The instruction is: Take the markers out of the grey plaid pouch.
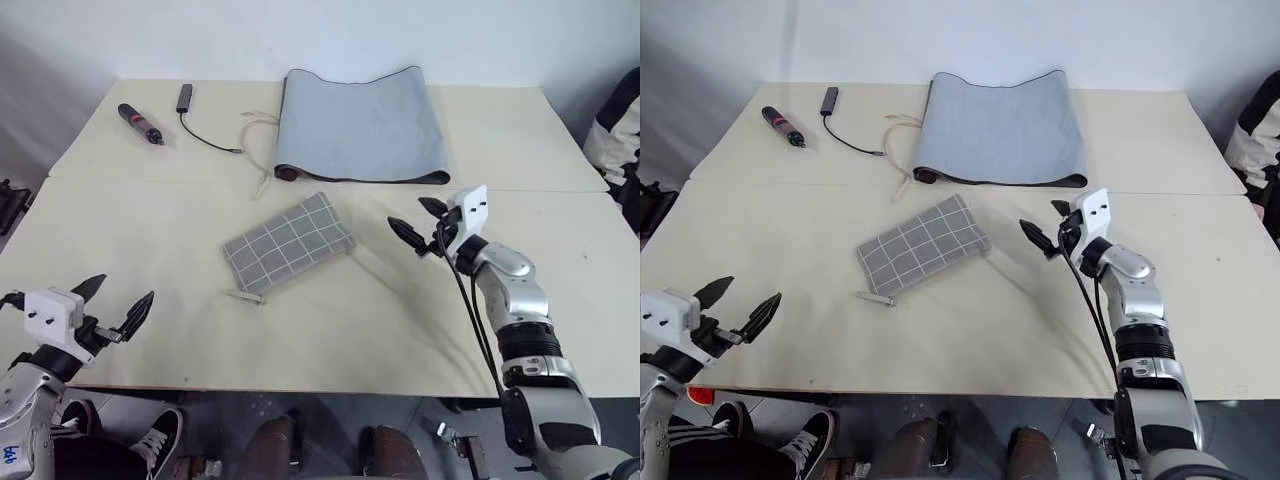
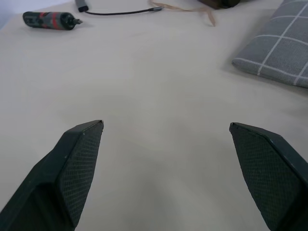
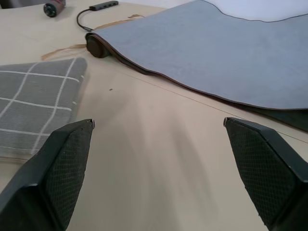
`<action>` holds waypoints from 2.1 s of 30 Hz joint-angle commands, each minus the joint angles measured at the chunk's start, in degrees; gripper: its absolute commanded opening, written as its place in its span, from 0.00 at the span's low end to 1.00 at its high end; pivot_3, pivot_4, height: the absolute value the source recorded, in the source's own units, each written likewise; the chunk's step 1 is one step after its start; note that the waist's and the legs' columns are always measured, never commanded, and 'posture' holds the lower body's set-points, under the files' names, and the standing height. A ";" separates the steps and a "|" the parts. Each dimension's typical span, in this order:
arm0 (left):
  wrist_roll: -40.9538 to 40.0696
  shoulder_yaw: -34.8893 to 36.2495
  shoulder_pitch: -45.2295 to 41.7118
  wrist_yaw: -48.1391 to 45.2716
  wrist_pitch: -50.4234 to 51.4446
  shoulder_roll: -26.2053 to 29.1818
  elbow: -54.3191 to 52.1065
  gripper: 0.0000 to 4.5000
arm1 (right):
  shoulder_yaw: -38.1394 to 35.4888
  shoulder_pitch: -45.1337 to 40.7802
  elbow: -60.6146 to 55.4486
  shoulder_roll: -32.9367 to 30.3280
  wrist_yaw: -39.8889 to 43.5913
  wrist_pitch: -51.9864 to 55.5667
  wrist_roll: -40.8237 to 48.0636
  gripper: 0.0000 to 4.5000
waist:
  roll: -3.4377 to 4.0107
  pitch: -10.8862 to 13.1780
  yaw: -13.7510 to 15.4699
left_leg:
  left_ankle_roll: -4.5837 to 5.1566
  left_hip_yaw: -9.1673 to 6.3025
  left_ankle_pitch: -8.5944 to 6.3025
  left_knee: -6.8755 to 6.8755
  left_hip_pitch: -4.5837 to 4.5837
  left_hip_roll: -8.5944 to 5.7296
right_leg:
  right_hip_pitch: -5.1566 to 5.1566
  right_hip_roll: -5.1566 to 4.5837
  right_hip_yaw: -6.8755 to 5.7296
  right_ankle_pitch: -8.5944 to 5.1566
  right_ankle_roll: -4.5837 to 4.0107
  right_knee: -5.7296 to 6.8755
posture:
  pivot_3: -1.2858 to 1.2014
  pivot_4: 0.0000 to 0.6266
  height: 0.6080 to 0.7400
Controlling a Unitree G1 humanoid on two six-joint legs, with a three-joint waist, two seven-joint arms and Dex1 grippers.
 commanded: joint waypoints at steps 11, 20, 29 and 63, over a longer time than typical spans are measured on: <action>4.25 -3.12 -4.90 1.61 -2.87 1.33 0.72 1.00 | 1.39 0.52 -7.78 3.48 -0.30 1.84 0.88 0.92 | 0.00 0.00 -0.05 | -0.02 0.04 0.00 -0.02 0.00 0.02 | -0.08 0.03 0.03 0.00 0.00 0.07 | 0.52 0.24 1.00; 15.07 -11.60 -16.36 1.63 -15.82 4.27 13.18 1.00 | 7.68 -2.24 -4.93 14.85 -7.02 -1.85 -4.83 0.27 | -0.06 -0.04 -0.15 | -0.11 0.36 0.05 -0.07 -0.03 0.16 | -0.65 0.07 0.14 0.01 -0.01 0.71 | 0.52 0.24 1.00; 24.85 -18.95 -21.63 1.15 -32.59 8.53 24.62 1.00 | 11.84 -11.36 14.88 19.23 -19.36 -9.91 -15.81 0.01 | -0.09 -0.05 -1.45 | -0.04 0.61 0.11 -0.16 0.00 0.29 | -0.91 0.20 0.54 0.02 -0.03 0.88 | 0.52 0.24 1.00; 35.64 -37.53 -35.50 4.09 -50.16 8.10 40.47 0.04 | 12.10 -8.89 12.42 17.66 -16.81 -8.27 -16.61 0.00 | -0.11 -0.08 -1.35 | -0.15 0.79 0.13 -0.09 0.08 0.65 | -0.98 0.71 1.38 0.07 -0.13 0.94 | 0.52 0.24 1.00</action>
